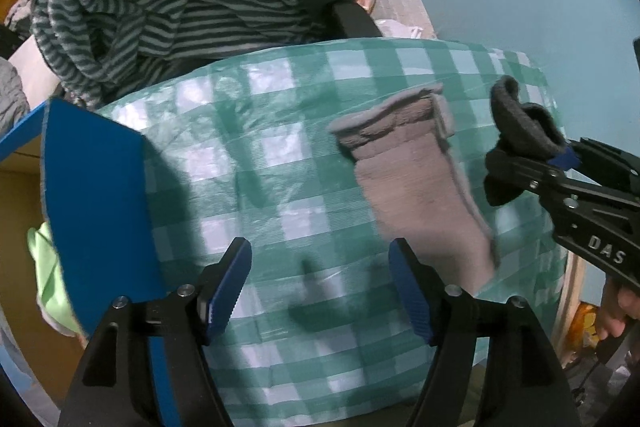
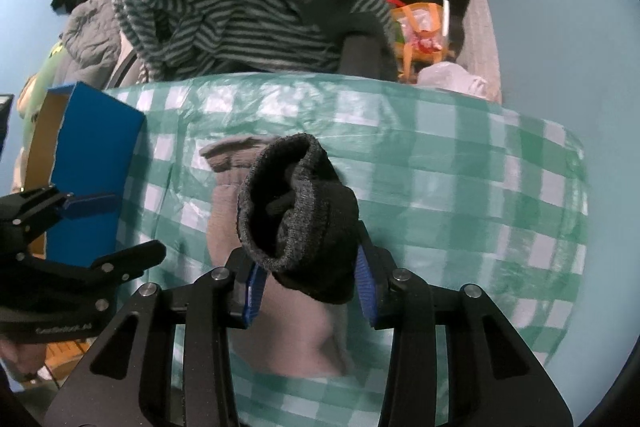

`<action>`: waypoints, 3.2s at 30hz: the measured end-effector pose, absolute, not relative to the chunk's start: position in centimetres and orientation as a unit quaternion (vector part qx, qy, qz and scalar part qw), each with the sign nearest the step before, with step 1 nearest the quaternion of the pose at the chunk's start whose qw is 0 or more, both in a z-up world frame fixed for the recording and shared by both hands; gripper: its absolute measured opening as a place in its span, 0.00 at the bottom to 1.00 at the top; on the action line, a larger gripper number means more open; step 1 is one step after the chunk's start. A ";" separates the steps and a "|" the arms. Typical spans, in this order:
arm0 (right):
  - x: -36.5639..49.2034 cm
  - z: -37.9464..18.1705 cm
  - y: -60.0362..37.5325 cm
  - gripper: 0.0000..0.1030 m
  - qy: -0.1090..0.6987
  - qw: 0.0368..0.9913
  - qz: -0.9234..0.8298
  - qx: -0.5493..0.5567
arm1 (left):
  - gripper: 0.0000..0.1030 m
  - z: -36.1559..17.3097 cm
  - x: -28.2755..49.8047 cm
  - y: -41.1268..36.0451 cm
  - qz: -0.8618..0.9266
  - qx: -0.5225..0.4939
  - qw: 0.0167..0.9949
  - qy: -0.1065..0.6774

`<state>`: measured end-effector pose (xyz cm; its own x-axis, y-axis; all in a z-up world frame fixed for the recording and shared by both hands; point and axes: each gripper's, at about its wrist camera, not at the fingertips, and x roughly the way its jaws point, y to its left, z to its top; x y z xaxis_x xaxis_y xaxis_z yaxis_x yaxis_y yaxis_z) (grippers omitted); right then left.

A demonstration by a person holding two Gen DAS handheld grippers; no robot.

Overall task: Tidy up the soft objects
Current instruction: 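Close the right tool on the dark grey sock and lift it, then close the left tool on the grey fuzzy mitten's cuff while the right tool holds the sock, then carry the grey mitten and dark sock over the cardboard box with both tools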

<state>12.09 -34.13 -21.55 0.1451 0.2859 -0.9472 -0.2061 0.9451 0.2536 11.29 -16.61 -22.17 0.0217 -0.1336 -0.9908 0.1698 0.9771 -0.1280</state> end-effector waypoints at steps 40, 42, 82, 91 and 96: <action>9.2 -20.6 -41.1 0.38 0.635 0.757 0.146 0.050 | 0.43 -28.1 13.7 -22.8 -0.078 -0.108 0.663 0.737; 9.1 -20.6 -41.1 0.38 0.635 0.757 0.146 0.050 | 0.29 -28.0 13.6 -22.8 -0.083 -0.105 0.662 0.737; 6.3 -13.0 -36.6 0.38 0.594 0.788 0.161 0.028 | 0.15 -13.1 8.7 -21.0 -0.104 0.114 0.778 0.609; 5.8 -10.9 -34.0 0.38 0.579 0.796 0.173 0.026 | 0.15 -10.2 7.2 -18.6 -0.100 0.124 0.795 0.585; 5.6 -10.2 -32.3 0.38 0.574 0.798 0.181 0.023 | 0.15 -8.9 6.4 -16.7 -0.096 0.126 0.803 0.575</action>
